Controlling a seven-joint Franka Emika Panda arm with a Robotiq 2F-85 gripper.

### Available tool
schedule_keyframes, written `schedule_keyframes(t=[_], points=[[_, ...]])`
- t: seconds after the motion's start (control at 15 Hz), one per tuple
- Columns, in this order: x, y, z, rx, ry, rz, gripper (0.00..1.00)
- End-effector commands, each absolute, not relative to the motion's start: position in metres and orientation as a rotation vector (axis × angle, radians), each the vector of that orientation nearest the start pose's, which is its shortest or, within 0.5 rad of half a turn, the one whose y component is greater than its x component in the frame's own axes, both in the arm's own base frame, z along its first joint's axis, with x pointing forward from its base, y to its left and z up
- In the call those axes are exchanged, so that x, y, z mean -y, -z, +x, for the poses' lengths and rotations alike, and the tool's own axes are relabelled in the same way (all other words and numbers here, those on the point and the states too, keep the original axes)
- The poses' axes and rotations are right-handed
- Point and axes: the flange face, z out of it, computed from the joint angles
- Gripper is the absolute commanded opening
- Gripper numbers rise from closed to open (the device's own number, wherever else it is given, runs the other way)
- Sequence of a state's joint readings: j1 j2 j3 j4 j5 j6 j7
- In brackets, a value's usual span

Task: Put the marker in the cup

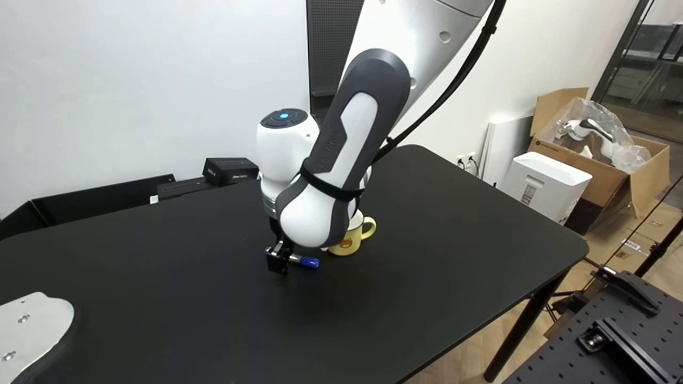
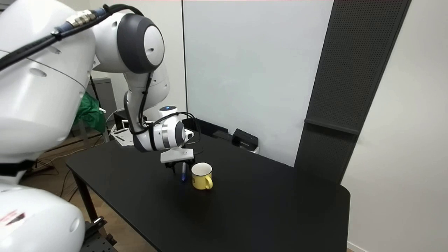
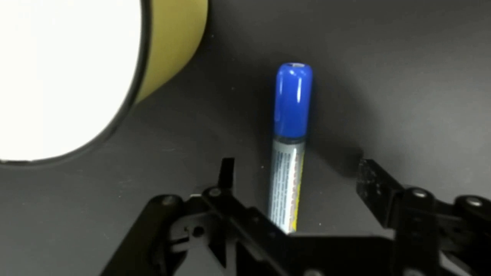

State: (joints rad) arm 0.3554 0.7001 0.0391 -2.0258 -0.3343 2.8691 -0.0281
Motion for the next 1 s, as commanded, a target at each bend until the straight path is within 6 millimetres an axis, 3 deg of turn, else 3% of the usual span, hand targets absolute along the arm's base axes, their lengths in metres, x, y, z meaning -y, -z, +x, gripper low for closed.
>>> schedule_keyframes(t=[0.0,0.53,0.73,0.93], points=[[-0.253,-0.103,0.557,1.138,0.259,-2.987,0.51],[-0.254,-0.111,0.562,1.12,0.292,-2.979,0.01],[-0.251,-0.115,0.56,1.106,0.276,-2.981,0.05],[-0.245,-0.135,0.557,1.096,0.234,-2.995,0.05]])
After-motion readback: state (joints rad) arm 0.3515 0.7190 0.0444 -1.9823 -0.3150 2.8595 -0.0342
